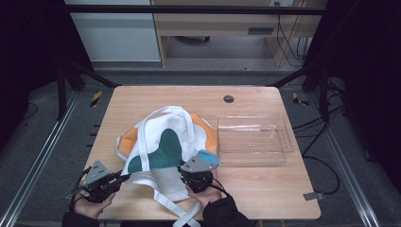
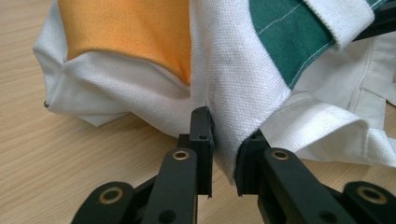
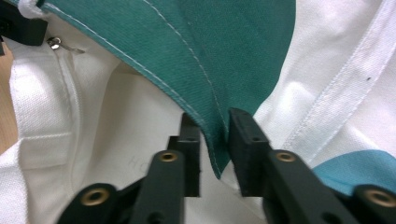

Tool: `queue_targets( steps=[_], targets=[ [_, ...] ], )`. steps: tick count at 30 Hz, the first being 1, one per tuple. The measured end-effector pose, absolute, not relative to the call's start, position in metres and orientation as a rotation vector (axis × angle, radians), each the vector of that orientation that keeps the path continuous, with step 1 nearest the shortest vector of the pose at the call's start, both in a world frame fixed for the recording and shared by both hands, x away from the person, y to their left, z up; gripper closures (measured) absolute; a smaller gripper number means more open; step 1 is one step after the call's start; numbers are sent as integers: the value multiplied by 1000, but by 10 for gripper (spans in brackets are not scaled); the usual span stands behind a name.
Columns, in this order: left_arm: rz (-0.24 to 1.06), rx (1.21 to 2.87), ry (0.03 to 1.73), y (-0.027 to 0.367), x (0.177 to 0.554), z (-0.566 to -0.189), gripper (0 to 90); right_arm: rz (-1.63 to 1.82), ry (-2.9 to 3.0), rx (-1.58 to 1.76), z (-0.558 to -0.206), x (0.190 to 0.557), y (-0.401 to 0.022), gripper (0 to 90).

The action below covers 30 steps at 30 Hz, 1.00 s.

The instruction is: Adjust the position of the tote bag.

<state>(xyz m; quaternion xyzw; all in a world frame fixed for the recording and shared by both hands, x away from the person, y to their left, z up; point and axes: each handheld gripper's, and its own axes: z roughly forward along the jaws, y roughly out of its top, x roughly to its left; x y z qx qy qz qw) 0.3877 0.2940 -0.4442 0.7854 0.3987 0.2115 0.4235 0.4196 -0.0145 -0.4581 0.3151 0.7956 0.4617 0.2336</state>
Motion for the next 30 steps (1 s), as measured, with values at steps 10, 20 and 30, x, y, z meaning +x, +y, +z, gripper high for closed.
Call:
queue_targets(
  steps=[10,20,30],
  targets=[
    [528,1964,991,292,387,-444,797,1311,2171,874,-446,417,-20,877],
    [533,1960,986,287,388,-443,796,1419,2127,860,-416,412,-29,879],
    [538,1962,976,282,390,-442,792,1457,2083,849,-395,412,-35,880]
  ],
)
